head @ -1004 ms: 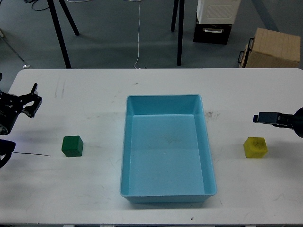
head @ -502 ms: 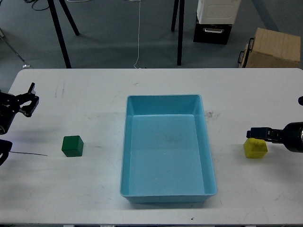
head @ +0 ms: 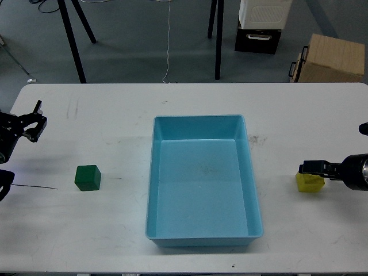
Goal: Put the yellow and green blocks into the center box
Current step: 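Move the right gripper down onto the yellow cube, then close the right gripper on the yellow cube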
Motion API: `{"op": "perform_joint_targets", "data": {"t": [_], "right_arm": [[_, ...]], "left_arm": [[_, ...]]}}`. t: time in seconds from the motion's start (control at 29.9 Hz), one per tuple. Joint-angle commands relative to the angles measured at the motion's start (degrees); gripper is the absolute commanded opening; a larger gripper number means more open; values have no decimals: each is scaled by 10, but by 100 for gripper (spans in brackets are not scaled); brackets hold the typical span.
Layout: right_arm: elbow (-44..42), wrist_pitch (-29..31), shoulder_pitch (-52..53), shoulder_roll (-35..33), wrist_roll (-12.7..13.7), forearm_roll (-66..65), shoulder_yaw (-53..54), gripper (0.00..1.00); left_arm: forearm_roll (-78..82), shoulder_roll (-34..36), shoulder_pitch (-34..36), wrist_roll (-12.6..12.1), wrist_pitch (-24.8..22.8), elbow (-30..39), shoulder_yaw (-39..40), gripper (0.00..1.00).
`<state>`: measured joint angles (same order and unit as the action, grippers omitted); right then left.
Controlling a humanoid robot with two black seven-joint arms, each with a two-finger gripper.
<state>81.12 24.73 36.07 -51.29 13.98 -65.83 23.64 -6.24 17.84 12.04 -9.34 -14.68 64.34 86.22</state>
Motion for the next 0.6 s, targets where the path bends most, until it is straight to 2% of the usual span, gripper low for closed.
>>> {"op": "perform_joint_targets", "data": {"t": [0.0, 0.57], "right_arm": [[-13, 0, -3, 9, 0, 0, -1, 100], [-35, 0, -10, 43, 0, -1, -1, 100]], "left_arm": [[0, 0, 0, 0, 0, 0, 0, 100], [19, 0, 1, 1, 0, -1, 0, 100]]}}
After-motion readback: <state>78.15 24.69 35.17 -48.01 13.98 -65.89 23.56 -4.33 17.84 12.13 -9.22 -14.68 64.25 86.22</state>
